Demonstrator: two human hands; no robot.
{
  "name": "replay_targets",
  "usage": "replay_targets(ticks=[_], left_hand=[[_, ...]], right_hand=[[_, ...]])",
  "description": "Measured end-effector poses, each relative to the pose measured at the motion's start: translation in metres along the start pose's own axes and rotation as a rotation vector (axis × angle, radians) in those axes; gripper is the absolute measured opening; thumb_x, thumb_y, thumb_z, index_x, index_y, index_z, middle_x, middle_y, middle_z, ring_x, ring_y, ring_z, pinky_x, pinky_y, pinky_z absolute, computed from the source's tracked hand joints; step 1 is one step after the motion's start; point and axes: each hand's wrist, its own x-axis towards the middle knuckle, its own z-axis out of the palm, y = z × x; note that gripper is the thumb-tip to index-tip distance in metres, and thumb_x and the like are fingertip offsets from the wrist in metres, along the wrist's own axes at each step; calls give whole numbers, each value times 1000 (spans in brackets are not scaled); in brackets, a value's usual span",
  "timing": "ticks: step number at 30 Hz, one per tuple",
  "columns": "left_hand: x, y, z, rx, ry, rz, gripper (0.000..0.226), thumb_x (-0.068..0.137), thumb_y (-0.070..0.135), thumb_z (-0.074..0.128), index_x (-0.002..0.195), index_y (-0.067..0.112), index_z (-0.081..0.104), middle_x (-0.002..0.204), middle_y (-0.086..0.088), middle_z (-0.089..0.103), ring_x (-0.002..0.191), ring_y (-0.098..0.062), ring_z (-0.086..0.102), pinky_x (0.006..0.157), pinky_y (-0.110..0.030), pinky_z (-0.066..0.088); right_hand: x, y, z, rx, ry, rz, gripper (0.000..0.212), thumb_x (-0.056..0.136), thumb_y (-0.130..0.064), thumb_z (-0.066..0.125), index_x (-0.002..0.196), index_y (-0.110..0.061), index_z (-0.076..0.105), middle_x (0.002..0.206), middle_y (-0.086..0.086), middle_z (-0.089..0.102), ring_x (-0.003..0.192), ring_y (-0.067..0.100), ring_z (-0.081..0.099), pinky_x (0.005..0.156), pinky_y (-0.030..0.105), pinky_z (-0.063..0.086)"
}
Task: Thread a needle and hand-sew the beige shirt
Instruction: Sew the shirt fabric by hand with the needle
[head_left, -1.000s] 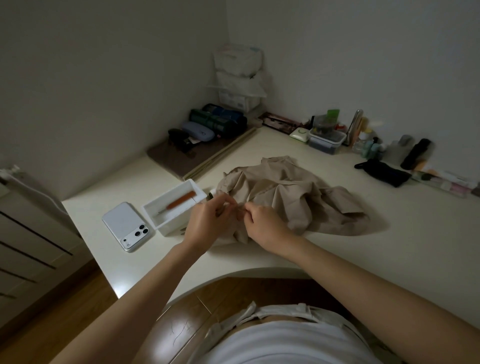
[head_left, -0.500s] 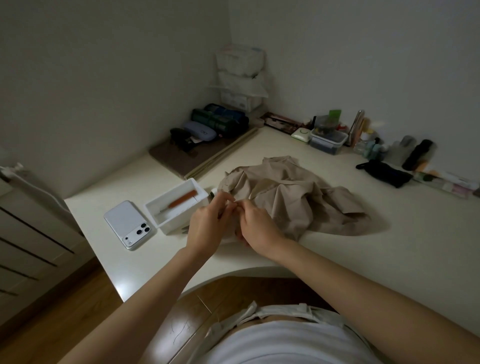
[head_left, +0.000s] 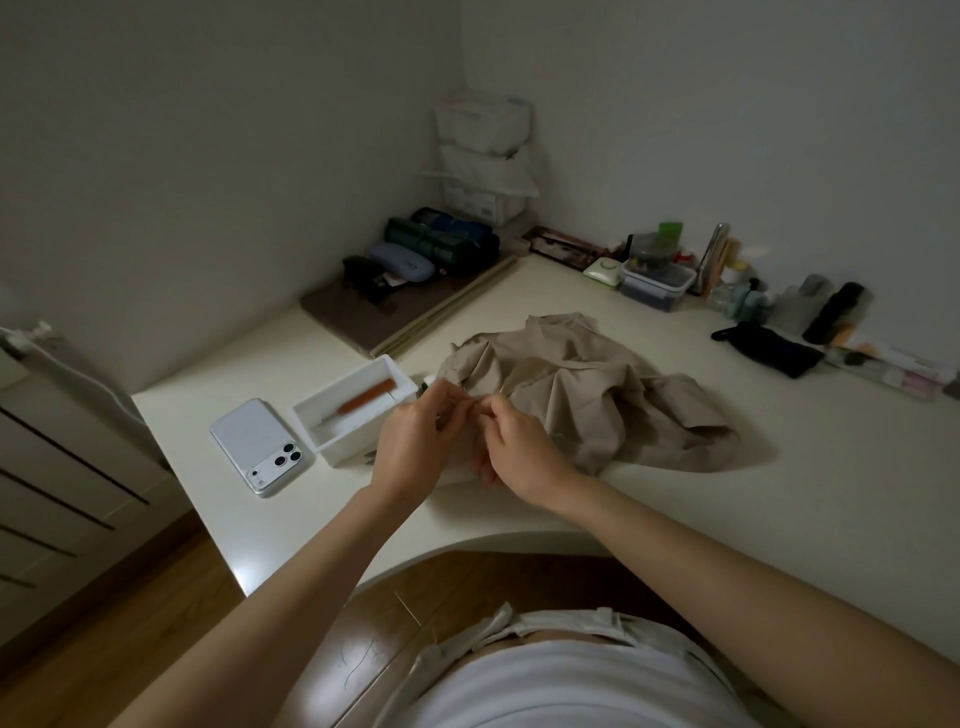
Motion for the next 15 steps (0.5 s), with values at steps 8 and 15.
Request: replay_targets(ticks=[8,15], left_hand=[[2,4,-1,-42,54,-16,5,94,17,57,91,15,61,81,10,60,69,-2,55,62,-10,43],[0,4,2,-51,17,87,6,91,14,61,93,16,66,83,10,60,72,-1,55,62,-12,44]], right_hand=[[-5,-1,-9,63,-8,-22,14,101,-19,40,102,-15,53,84,4,66,70,10,66,62,22,56],[4,-7,-10,206,99,17,8,100,-20,45,92,-18,47,79,5,64,56,7,63,49,17,49]])
